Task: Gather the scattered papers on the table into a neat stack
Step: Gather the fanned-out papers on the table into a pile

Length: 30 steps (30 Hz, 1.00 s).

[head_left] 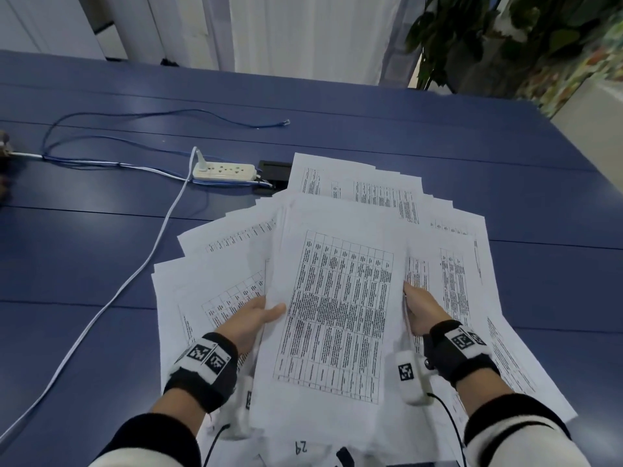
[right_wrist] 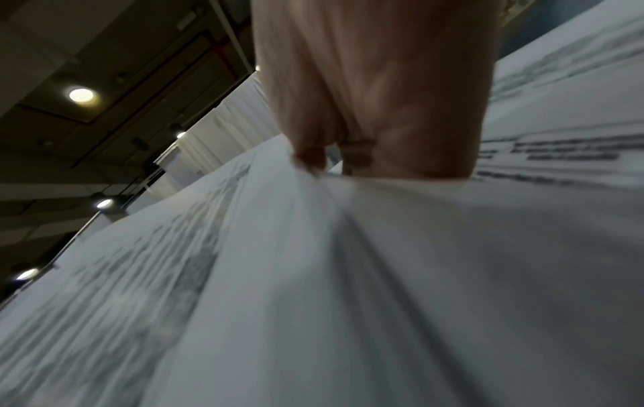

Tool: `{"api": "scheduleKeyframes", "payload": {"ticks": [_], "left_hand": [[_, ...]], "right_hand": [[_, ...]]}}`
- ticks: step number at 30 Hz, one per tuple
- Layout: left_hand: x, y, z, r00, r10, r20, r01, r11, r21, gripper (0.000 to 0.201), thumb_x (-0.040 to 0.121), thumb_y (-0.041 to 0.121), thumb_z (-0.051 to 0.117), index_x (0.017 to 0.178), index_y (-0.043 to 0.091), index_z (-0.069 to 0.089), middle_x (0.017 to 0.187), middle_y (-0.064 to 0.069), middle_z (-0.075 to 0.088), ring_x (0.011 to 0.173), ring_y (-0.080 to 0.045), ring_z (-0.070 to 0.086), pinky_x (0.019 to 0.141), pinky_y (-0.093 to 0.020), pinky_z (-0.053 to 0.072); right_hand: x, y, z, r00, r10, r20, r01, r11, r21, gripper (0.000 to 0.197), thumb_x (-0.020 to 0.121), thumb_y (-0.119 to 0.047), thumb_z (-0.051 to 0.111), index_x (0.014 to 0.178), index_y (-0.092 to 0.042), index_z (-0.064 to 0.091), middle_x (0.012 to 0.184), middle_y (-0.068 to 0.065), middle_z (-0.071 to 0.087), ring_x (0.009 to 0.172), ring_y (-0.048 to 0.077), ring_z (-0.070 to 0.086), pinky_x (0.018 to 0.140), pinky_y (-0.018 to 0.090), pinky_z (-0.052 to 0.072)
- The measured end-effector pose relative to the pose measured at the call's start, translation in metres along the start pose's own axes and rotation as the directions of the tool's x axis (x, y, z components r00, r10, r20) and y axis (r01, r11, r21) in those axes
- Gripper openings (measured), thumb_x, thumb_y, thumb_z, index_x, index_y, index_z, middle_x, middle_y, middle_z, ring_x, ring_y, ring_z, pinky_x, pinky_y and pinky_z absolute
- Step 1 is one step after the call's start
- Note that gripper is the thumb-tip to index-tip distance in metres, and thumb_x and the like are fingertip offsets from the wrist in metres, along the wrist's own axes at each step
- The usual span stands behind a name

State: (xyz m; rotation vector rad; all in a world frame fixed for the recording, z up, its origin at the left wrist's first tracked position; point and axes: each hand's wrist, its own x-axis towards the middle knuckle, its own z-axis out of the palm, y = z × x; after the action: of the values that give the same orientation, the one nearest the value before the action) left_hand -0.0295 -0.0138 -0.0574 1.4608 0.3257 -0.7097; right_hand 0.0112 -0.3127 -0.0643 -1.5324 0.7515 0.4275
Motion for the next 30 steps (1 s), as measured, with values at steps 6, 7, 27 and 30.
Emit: {"api": "scheduleKeyframes", "payload": {"ticks": [6, 7, 27, 30], "left_hand": [[0.0, -0.002, -0.004, 0.992, 0.111, -0.064, -0.112, 0.994, -0.009, 0.023, 0.095, 0.01, 0.047, 0.116, 0.015, 0.053, 0.107, 0.001, 0.068, 0.092, -0.011, 0.067, 0.076, -0.024, 0.054], [0.001, -0.004, -0.006, 0.99, 0.122, -0.072, -0.124, 0.992, -0.021, 0.021, 0.095, 0.009, 0.046, 0.112, 0.017, 0.055, 0.101, 0.004, 0.069, 0.087, -0.008, 0.069, 0.069, -0.019, 0.053], [0.038, -0.006, -0.044, 0.918, 0.216, -0.331, -0.154, 0.967, 0.204, 0.053, 0.091, 0.029, 0.054, 0.14, 0.013, 0.041, 0.139, -0.005, 0.05, 0.129, -0.024, 0.045, 0.11, -0.049, 0.034], [0.044, -0.001, -0.04, 0.939, 0.183, -0.292, -0.134, 0.975, 0.179, 0.049, 0.092, 0.026, 0.053, 0.138, 0.012, 0.043, 0.136, -0.007, 0.053, 0.125, -0.026, 0.049, 0.107, -0.051, 0.036]], "right_hand": [[-0.001, 0.013, 0.008, 0.992, 0.082, 0.099, -0.075, 0.995, -0.07, 0.019, 0.094, -0.007, 0.048, 0.083, 0.0, 0.061, 0.063, 0.01, 0.063, 0.054, 0.022, 0.058, 0.053, 0.03, 0.052], [-0.002, 0.013, 0.012, 0.991, 0.083, 0.108, -0.072, 0.992, -0.099, 0.02, 0.094, -0.007, 0.047, 0.082, 0.0, 0.061, 0.061, 0.009, 0.062, 0.052, 0.022, 0.058, 0.05, 0.03, 0.052], [0.005, 0.002, -0.022, 0.994, -0.069, -0.086, 0.047, 0.972, -0.23, 0.099, 0.073, -0.02, 0.078, 0.145, 0.001, 0.014, 0.152, 0.022, 0.022, 0.14, 0.037, 0.023, 0.113, 0.051, 0.019], [0.004, 0.001, -0.007, 0.997, -0.072, -0.033, 0.06, 0.96, -0.274, 0.098, 0.075, -0.018, 0.077, 0.146, 0.001, 0.012, 0.153, 0.022, 0.021, 0.141, 0.037, 0.022, 0.113, 0.05, 0.02]]}}
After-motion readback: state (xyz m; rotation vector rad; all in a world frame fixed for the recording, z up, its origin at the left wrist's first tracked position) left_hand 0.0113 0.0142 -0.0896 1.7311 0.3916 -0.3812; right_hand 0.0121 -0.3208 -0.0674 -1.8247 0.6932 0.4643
